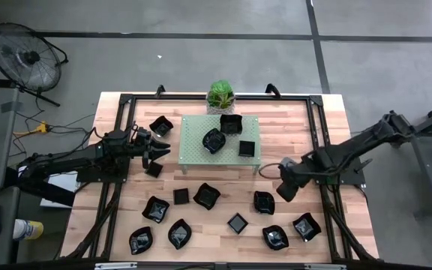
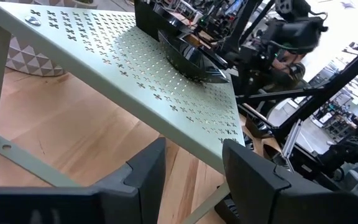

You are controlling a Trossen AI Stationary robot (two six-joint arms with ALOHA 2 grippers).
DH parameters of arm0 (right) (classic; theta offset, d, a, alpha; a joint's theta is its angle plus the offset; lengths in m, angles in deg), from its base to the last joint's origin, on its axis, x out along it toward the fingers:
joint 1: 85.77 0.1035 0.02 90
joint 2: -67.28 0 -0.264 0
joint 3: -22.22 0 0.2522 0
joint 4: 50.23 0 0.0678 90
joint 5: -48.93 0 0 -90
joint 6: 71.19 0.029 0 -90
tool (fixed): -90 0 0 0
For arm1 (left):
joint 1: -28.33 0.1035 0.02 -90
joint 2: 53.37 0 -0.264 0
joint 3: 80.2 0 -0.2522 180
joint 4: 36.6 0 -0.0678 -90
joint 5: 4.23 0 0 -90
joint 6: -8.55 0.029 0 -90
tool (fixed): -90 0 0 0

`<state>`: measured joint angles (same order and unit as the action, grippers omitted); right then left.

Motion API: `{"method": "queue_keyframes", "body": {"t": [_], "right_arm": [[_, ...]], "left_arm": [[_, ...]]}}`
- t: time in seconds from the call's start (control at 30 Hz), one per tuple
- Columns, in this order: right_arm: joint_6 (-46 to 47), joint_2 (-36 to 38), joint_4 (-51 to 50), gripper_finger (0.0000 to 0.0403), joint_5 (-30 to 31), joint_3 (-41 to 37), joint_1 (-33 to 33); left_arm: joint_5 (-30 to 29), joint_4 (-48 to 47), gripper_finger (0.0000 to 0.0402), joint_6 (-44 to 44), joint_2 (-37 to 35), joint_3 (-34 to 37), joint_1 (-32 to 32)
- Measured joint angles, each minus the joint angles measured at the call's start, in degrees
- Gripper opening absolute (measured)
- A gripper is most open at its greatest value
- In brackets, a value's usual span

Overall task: Pick & Place Mini shaped plates
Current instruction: Stack the black square plate on the other black square plate on the shelf

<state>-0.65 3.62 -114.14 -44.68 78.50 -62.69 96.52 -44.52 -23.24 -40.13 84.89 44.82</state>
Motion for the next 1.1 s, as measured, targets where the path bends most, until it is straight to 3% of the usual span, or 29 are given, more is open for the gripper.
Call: {"method": "queue_keyframes", "body": {"t": [0.33,0.67,0.83,1.1], "right_arm": [[13.27,0.74,2.26,0.0108,9.76,0.0,13.48],[17.71,0.72,5.52,0.0108,13.81,0.0,17.69],[19.57,0.72,6.35,0.0108,13.27,0.0,17.67],[28.55,0.66,6.84,0.0108,4.83,0.0,21.72]], "left_arm": [[0.04,0.0,0.0156,0.0,0.02,0.0,0.0],[0.07,-0.04,0.0156,2.87,0.02,-0.01,0.0],[0.09,0.13,0.0156,2.64,0.01,-0.01,0.0],[0.26,0.01,0.0156,2.62,0.0,0.0,0.0]]}}
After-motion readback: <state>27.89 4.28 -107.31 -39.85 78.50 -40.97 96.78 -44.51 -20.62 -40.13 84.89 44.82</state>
